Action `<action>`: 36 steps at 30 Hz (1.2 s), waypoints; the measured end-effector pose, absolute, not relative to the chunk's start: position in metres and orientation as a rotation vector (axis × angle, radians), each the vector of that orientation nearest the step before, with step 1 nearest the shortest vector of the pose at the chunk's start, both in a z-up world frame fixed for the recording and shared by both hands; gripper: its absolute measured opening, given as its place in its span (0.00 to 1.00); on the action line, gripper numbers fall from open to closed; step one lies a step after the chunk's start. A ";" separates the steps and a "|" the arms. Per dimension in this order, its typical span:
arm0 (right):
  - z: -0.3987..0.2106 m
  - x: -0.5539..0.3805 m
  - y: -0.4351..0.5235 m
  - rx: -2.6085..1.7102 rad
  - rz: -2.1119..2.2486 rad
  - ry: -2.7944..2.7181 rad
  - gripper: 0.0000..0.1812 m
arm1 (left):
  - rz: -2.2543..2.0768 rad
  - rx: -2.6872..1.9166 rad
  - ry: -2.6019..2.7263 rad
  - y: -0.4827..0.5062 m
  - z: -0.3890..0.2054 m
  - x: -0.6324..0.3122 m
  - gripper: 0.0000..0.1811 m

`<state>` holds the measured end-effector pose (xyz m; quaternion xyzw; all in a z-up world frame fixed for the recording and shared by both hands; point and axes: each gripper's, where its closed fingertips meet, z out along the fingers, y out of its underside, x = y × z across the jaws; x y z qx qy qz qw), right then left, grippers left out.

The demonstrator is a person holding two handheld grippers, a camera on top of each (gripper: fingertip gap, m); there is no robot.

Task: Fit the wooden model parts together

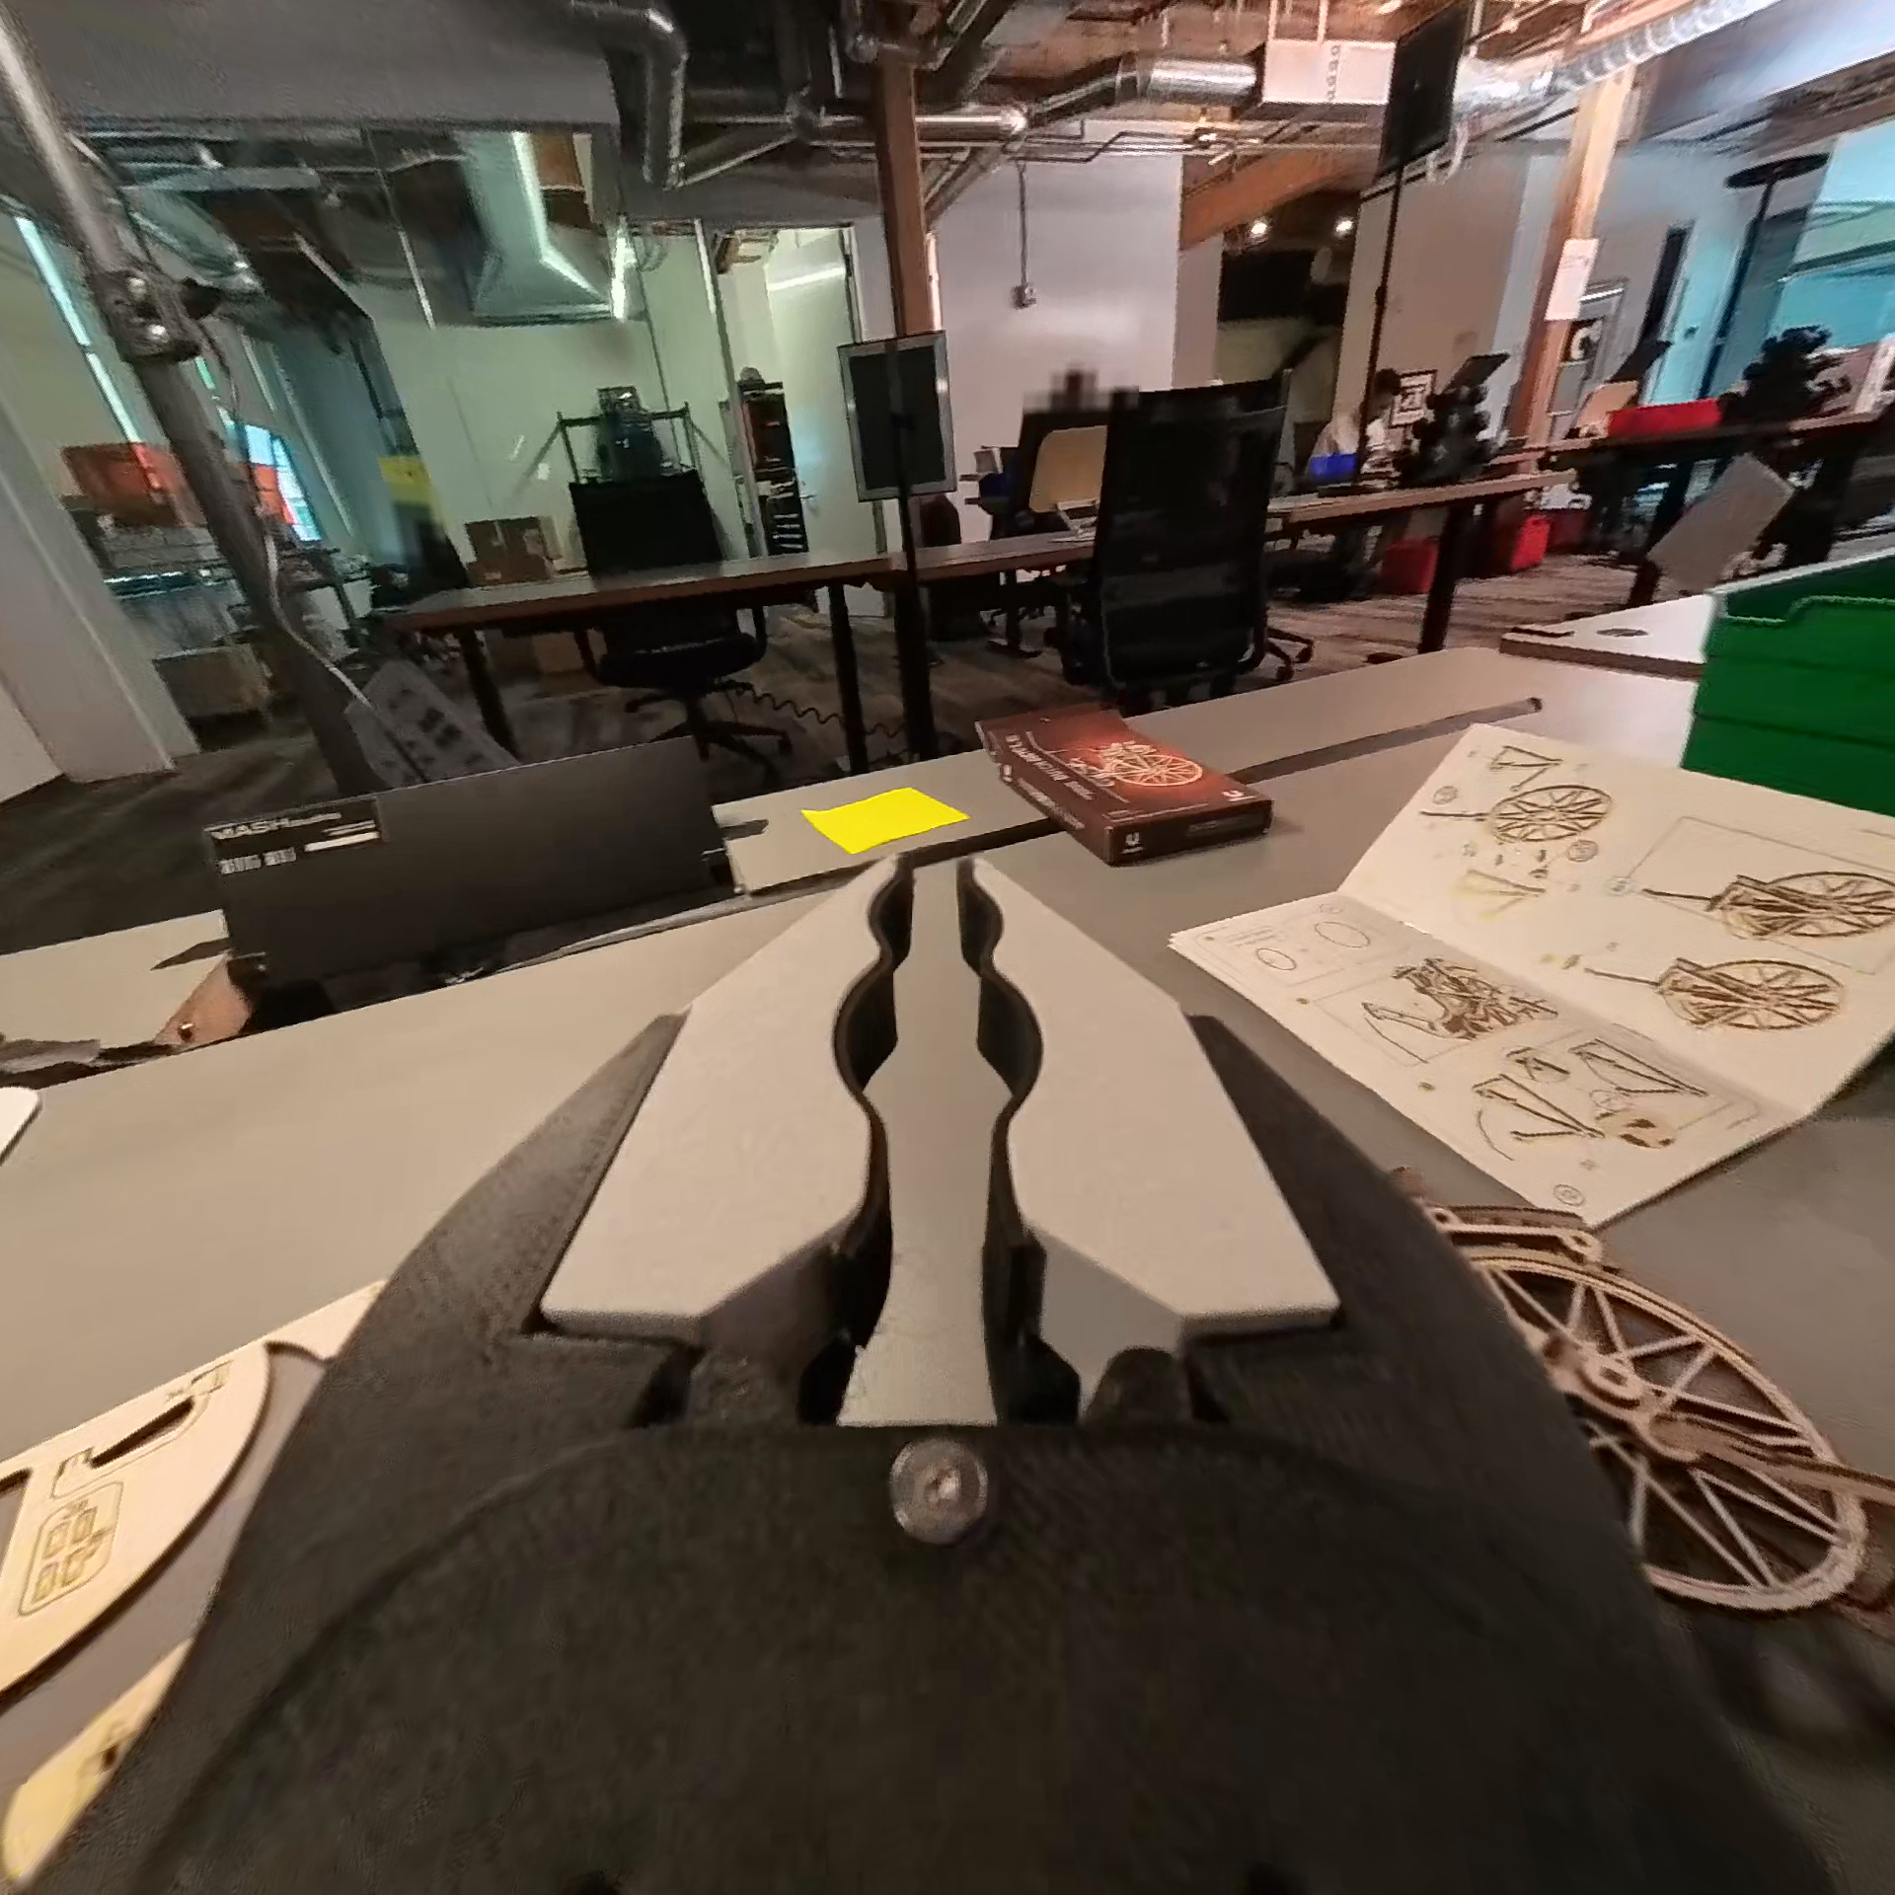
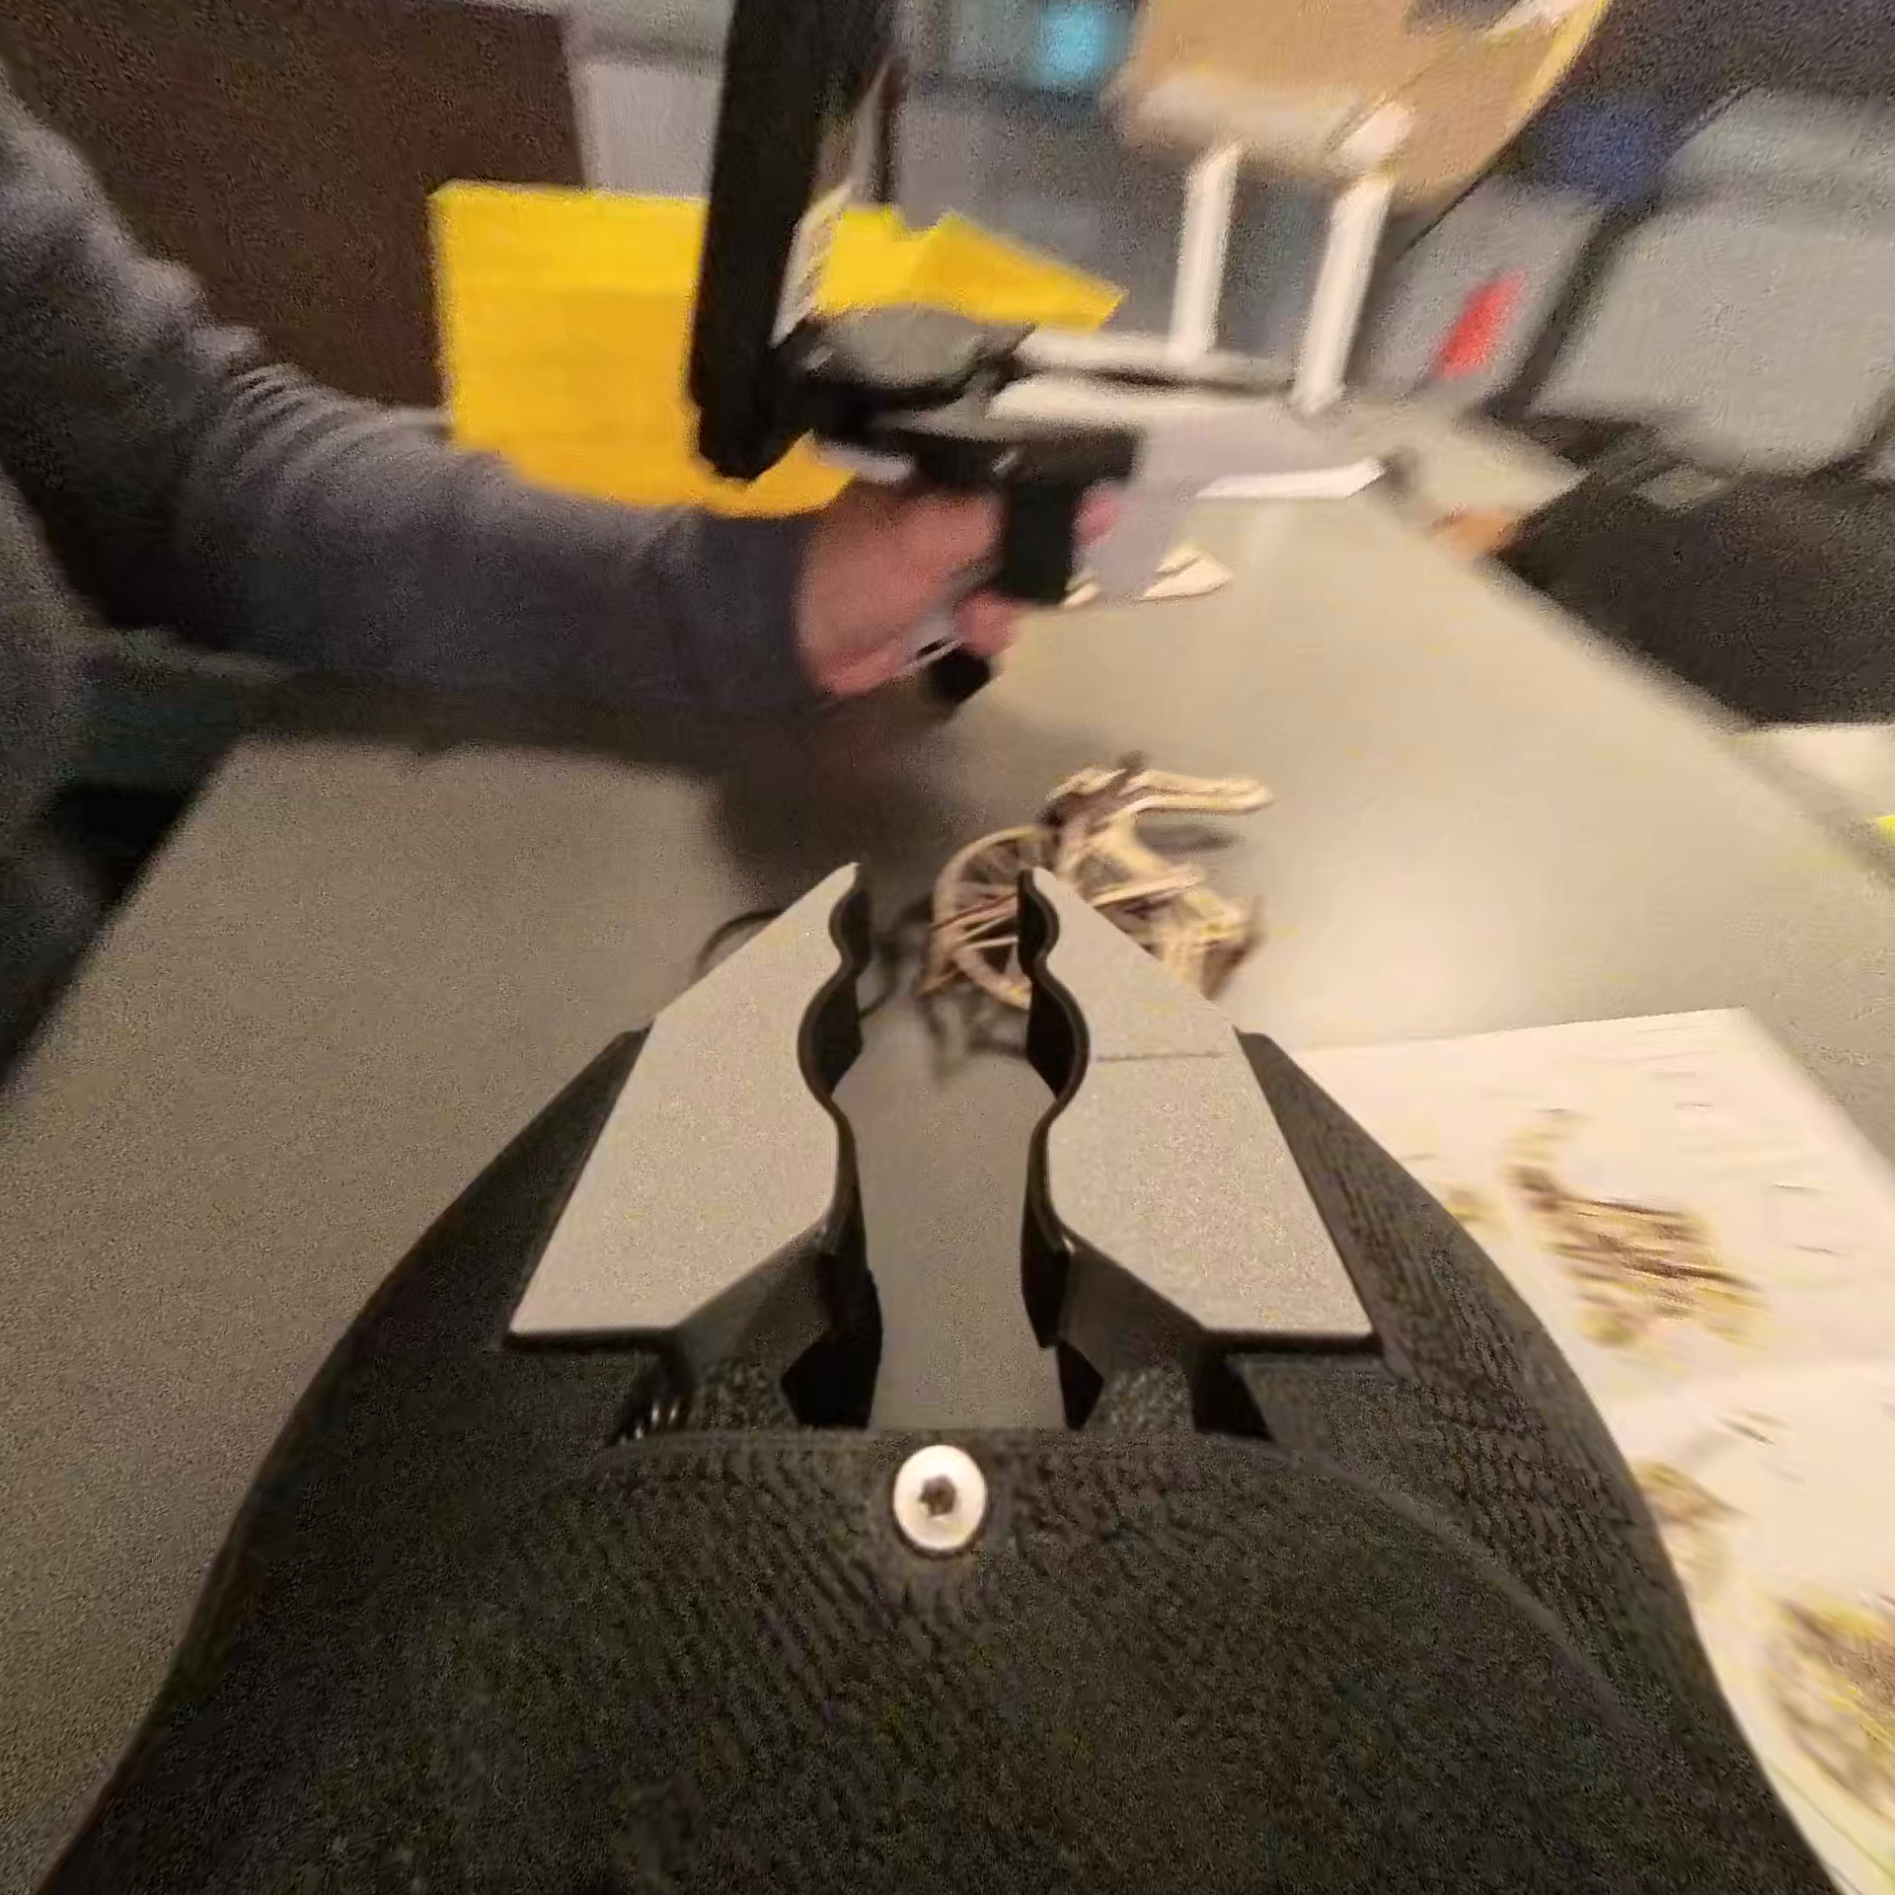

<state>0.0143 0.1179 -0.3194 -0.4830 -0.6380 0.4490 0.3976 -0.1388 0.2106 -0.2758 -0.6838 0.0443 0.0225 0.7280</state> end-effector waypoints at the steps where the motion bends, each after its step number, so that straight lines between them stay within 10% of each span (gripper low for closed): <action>1: -0.331 0.014 0.105 -1.284 1.188 -1.715 0.14 | 0.044 -1.505 0.114 0.210 -0.276 -0.135 0.04; 36: -0.359 0.031 0.154 -1.638 0.911 -1.606 0.00 | 0.262 -1.468 0.479 0.209 -0.285 -0.081 0.03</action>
